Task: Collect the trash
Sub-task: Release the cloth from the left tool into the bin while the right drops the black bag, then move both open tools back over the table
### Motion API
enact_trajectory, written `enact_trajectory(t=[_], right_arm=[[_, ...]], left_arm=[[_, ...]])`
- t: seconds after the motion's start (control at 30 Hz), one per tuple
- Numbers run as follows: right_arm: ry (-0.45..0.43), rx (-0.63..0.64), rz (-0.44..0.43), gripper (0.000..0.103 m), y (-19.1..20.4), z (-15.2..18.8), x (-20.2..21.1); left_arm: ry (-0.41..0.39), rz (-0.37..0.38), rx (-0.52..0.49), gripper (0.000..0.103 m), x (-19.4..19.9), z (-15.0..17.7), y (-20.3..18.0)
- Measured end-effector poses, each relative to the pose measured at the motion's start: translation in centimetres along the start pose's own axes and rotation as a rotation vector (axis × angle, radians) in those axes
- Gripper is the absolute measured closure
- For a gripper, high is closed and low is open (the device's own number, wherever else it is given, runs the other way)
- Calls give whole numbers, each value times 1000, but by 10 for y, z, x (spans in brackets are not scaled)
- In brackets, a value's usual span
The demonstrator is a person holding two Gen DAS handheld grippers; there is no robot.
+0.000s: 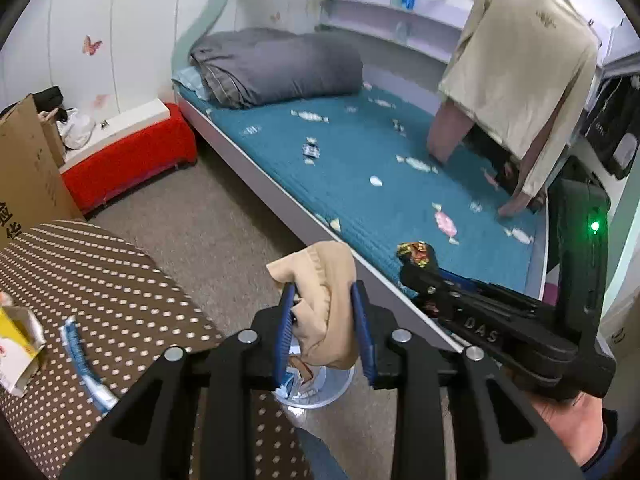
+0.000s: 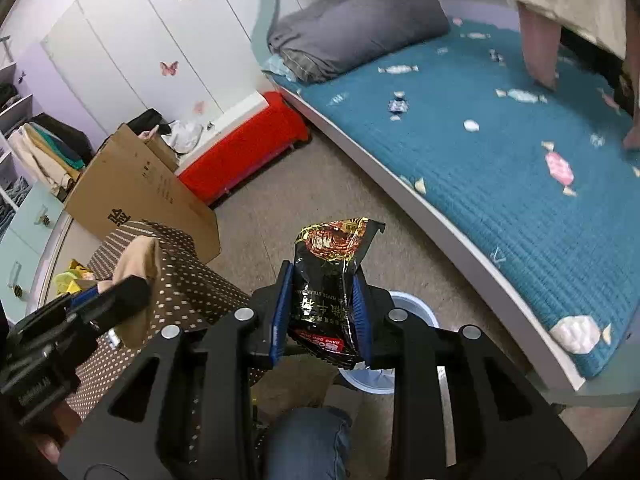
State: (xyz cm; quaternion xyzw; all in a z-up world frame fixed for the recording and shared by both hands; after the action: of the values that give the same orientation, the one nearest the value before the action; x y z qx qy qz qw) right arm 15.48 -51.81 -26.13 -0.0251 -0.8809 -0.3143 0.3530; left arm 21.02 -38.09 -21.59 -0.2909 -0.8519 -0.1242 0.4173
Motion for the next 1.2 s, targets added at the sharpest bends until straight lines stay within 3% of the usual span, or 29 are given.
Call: enact_trajectory(t=[0.13,0.17,0.2,0.27,0.3,0.43,0.53,0.73,0.93,1.2], right_arm=[[31,-73,-12,71,-23,4,-24],[38,-100,-24,66,-31,3,-29],[43,-134,-20,48,-40,6,-34],[53,-157,-13,42,-49,9,-38],[56,-162,-9,41,-50,11,-39],[38,-188,23,17,-55,17,-30],[13,-169,57,6,-47,18,-18],[-50,-120,76,6,-18,10,10],[-125,-44,48,6,28,1,43],[-154,44,27,6,79,-1,66]], left_arm=[[60,23,-19,73,-30,0,-9],[79,29,-32,65,-36,2,-11],[96,19,-43,45,-42,3,-11],[73,-12,-43,17,-42,4,-8],[56,-18,-42,16,-39,4,-7],[23,-54,-42,15,-29,5,0],[3,-62,-33,15,-19,6,4],[-67,-128,-43,14,13,10,12],[-137,-147,-7,13,52,13,29],[-207,-183,28,12,99,18,53]])
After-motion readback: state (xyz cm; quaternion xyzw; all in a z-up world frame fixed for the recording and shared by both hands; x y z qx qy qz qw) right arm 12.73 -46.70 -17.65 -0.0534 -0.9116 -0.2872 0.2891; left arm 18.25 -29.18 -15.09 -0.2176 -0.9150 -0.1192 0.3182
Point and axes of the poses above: each gripper's, at about its wrist camera, not at the fingertips, and x roughly against the way its jaws point, y to its left, z to its underside, the point moved 3 cm from there along -x, roughly the way its jaws point, and after that the axes turned 9 degrees about -z, right-handed, at the moved point
